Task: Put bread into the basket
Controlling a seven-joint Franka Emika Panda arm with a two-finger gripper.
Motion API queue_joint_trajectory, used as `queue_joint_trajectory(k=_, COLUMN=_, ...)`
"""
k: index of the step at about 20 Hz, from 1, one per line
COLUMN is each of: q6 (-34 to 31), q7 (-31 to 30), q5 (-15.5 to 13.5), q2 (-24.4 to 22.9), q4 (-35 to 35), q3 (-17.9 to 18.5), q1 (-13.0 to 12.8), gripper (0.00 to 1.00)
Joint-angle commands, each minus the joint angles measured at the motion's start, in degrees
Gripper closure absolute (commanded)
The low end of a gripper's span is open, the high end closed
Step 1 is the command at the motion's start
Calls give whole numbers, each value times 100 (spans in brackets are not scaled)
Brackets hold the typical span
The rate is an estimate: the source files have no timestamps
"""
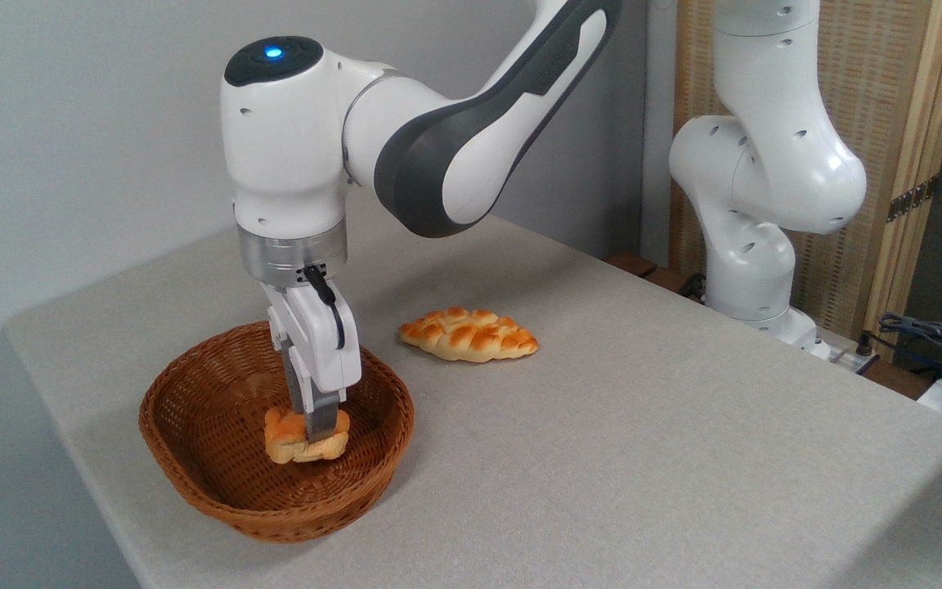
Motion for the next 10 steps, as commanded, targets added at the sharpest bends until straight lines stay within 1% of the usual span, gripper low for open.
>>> queue_joint_trajectory(k=1, q6=-38, q7=-45, q5=-74, q2=-82, q4=17, q3=15, q1=-3, gripper=0)
queue_joint_trajectory(k=4, q6=-46, q7=-54, q5=-66, q2=-117, q4=35, q3=15, q1=5, gripper=0)
queue_joint_trajectory(k=6, q6=-151, q7=-89, q5=-66, q2=-310, q4=35, q3=24, q1=23, gripper=0)
queue_joint_trajectory(k=8, q6=-615, q7=-176, q5=-66, q2=-670, q4=61, q3=50, q1=32, gripper=0)
queue_joint_trajectory(k=10, q6=-1387, q7=-474, q5=-5, q2=-925, q4=323, q3=77, q1=75, gripper=0)
